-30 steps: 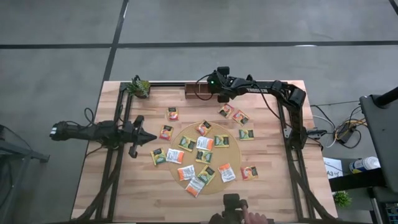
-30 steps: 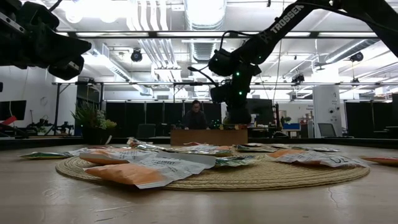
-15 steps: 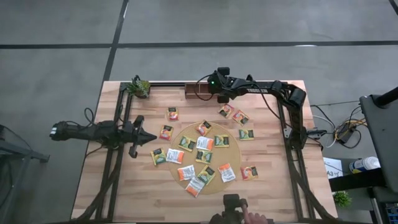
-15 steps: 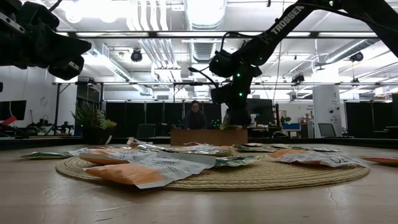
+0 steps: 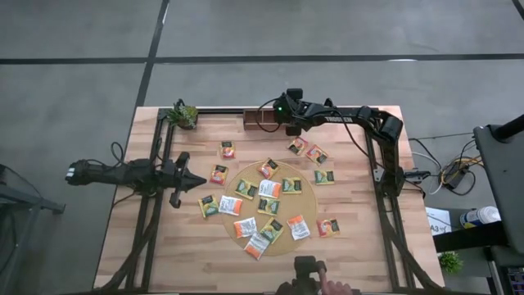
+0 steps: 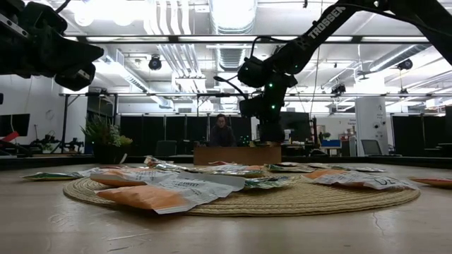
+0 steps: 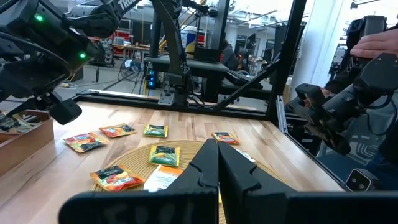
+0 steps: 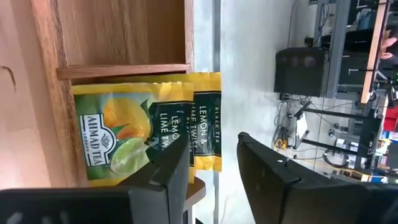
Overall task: Pick & Place Tea
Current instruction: Put the yellow tea bag into the right section of the wooden organizer
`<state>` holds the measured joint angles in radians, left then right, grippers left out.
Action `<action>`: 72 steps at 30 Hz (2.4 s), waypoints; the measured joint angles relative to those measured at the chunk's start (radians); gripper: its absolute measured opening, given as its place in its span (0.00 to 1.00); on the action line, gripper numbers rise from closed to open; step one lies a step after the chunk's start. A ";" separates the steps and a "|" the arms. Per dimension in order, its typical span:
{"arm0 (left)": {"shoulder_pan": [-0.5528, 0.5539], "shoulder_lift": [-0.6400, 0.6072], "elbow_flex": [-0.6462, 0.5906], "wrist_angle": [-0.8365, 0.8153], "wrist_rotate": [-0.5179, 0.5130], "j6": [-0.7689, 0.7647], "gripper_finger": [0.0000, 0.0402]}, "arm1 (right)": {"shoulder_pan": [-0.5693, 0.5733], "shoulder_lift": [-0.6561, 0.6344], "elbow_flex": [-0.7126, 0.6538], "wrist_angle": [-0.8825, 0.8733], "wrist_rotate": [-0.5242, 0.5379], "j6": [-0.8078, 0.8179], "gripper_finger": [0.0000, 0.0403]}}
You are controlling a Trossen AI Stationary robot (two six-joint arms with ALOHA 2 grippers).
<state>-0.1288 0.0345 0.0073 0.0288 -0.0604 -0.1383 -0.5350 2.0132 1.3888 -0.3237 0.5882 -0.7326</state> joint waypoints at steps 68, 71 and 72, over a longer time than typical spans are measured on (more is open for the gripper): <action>0.000 0.000 0.000 0.000 0.000 0.000 0.00 | 0.332 -0.691 -0.498 -0.796 -0.436 1.765 0.51; 0.000 0.000 0.000 0.000 0.000 0.000 0.00 | 0.351 -0.716 -0.549 -0.747 -0.471 1.808 0.55; 0.000 0.000 0.000 0.000 0.000 0.000 0.00 | 0.354 -0.720 -0.565 -0.725 -0.491 1.825 0.56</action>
<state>-0.1289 0.0345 0.0073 0.0288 -0.0603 -0.1383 -0.1807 1.2935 0.8235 -1.0491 0.0969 1.0925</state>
